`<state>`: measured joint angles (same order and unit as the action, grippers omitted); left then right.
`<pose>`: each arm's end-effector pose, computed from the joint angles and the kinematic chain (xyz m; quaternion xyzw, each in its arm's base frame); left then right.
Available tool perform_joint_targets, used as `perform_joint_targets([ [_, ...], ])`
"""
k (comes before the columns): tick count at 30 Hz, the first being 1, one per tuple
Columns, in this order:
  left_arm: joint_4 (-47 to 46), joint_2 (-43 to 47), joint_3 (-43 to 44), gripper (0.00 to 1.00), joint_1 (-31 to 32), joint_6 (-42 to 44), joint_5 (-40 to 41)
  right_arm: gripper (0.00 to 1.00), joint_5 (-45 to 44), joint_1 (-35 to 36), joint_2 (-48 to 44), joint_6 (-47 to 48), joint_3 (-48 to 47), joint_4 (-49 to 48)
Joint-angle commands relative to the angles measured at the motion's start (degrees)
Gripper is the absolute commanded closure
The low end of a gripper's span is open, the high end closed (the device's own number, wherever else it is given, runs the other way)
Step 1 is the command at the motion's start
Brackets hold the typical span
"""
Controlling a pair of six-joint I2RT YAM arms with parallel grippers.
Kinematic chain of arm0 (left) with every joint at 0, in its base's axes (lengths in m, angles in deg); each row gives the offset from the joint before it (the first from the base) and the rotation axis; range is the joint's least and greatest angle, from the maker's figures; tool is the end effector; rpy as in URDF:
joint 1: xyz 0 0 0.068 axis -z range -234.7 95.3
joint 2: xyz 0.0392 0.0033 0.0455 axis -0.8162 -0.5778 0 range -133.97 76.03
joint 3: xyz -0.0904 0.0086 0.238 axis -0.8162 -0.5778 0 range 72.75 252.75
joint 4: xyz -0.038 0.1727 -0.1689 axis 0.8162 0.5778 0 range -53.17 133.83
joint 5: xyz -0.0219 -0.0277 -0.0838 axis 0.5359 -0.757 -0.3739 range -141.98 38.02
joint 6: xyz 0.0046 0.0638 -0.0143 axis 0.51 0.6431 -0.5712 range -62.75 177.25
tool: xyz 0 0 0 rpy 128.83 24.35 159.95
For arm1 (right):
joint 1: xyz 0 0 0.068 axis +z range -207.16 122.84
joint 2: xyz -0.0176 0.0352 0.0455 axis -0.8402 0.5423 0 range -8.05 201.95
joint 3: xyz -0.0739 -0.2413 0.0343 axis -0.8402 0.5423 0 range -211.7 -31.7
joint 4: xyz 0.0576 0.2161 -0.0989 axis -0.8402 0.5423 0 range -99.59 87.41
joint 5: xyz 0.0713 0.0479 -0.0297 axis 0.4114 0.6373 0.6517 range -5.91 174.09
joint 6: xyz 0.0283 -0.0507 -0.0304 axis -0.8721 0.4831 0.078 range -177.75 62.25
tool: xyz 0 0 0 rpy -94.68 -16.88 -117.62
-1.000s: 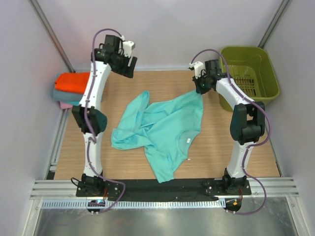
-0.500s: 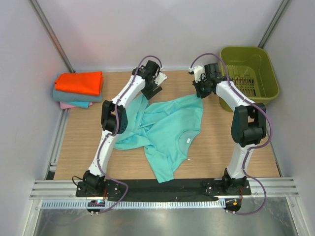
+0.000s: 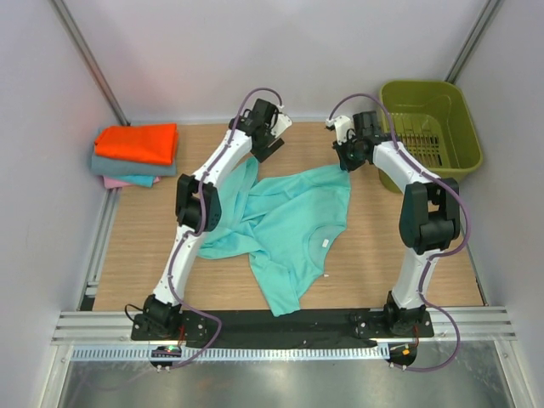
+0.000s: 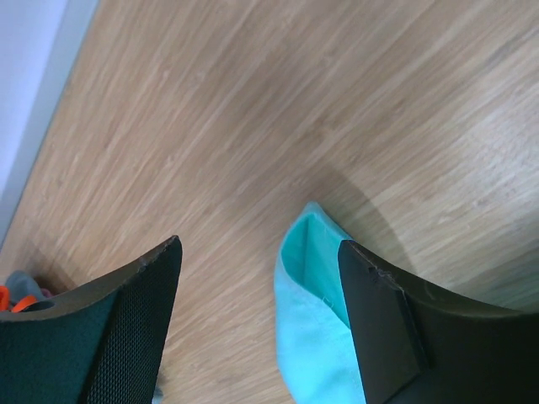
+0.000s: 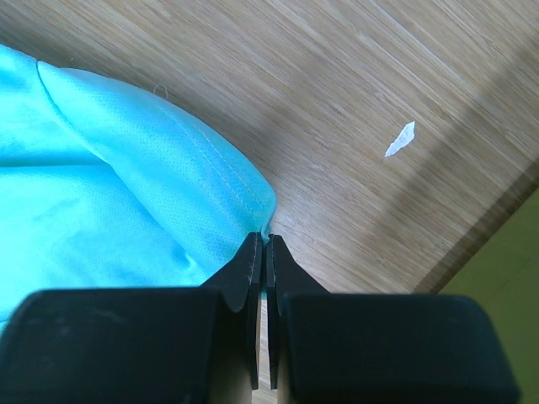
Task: Fold and stack the t-shirts
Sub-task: Flatten the tshirt out
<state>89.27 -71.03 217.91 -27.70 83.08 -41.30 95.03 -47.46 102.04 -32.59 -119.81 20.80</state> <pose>0.4741 -0.2309 0.1981 0.3961 0.8616 0.0855 0.3057 0.4056 0.0792 0.2160 -0.3116 0.8898 0.0462 0.3304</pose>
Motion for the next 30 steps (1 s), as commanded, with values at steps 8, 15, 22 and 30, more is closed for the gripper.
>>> perform_joint_targets([
  [8,-2.0,-1.82,1.53,0.31,0.77,-2.71,-1.89,0.99,-1.01,0.33,-3.82,0.58,0.75,-2.18],
  [15,-0.94,-2.7,0.38,0.36,0.59,-3.41,-1.89,0.99,-1.01,0.33,-3.38,0.41,0.49,-2.27],
  [22,-0.59,-3.67,0.3,0.39,0.42,-3.15,-1.62,0.99,-1.01,0.24,-3.12,0.32,0.58,-2.36],
  [30,0.2,-4.9,0.47,0.49,-0.28,-3.32,-1.45,0.99,-1.01,0.33,-3.21,0.23,0.84,-2.53],
])
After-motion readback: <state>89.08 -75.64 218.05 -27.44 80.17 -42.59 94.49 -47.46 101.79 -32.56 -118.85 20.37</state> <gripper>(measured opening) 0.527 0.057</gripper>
